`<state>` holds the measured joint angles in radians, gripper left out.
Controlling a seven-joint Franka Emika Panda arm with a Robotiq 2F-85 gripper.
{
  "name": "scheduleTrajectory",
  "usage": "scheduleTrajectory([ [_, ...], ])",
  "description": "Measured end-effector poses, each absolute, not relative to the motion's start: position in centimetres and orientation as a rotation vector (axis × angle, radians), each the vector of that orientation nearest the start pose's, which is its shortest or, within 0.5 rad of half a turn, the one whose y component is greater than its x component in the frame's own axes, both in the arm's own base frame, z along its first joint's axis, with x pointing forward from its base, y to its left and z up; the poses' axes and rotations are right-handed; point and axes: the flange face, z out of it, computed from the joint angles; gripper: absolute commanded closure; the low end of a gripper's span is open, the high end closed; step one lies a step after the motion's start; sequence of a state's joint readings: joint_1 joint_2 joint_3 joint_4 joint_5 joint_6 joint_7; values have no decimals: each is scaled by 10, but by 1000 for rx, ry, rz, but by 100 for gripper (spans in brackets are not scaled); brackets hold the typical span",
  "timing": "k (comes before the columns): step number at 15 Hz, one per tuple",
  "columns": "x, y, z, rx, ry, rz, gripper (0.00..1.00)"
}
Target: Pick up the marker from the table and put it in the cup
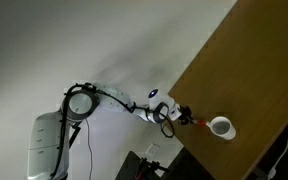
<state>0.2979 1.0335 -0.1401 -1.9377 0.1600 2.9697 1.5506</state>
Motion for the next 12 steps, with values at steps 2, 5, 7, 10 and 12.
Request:
scheduleTrajectory([
  [2,548,68,-41,-2354,2155,-122,95],
  [5,549,65,-41,-2367,2177,-93,95],
  [7,548,60,-38,-2386,2215,-42,95],
  [10,553,50,-22,-2396,2269,9,95],
  [12,559,43,-7,-2395,2297,29,95],
])
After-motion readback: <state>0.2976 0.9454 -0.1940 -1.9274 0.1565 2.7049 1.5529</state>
